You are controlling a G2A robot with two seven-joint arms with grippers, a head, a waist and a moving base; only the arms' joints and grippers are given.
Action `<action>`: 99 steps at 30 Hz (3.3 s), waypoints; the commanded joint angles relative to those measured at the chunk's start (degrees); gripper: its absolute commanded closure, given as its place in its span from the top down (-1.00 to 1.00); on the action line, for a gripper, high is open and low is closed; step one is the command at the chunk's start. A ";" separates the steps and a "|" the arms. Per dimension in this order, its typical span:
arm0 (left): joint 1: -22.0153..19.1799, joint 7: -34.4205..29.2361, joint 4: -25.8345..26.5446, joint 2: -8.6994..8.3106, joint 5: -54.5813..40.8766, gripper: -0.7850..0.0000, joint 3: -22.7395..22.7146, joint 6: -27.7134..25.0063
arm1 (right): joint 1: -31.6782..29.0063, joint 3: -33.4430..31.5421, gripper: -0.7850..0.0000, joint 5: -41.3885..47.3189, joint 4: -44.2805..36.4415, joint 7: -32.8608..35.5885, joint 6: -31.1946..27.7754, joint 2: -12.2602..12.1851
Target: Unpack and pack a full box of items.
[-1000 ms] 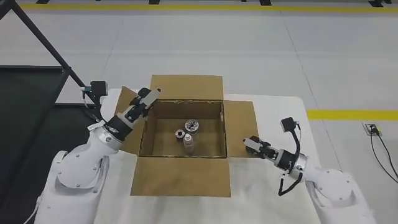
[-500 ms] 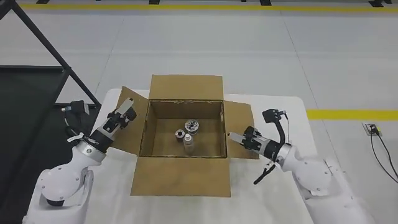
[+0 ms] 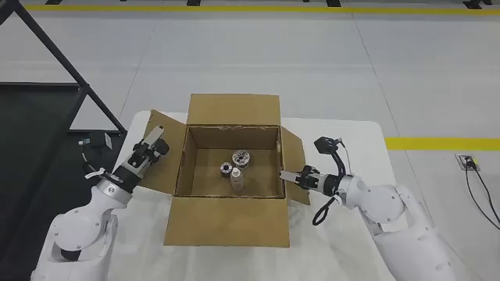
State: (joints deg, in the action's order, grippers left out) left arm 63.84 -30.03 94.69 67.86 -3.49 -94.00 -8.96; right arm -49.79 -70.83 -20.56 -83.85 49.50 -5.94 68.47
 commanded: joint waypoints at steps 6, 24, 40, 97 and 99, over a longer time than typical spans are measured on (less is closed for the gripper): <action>0.18 0.35 -0.80 -0.16 -0.76 1.00 0.16 -0.25 | 0.65 1.37 1.00 -2.23 0.28 1.66 0.90 -0.16; 2.48 2.07 0.94 -0.45 -2.87 1.00 0.28 -2.64 | -1.31 0.70 1.00 -7.42 -12.88 -1.68 2.51 -0.94; 2.26 1.91 2.86 -0.67 -2.88 1.00 -0.02 -3.22 | -0.67 4.55 1.00 -12.75 -21.09 -1.20 5.09 -0.68; 7.41 7.75 8.37 -0.71 -6.49 1.00 -2.87 -4.19 | 31.96 40.85 0.51 -25.86 25.21 3.43 5.35 18.41; 7.41 7.75 8.37 -0.71 -6.49 1.00 -2.87 -4.19 | 31.95 40.70 0.39 -25.94 25.75 3.37 5.05 18.67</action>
State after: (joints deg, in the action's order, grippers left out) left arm 71.25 -22.28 103.06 67.15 -9.98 -96.87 -13.15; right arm -17.83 -30.06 -46.47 -58.34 52.90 -0.76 87.04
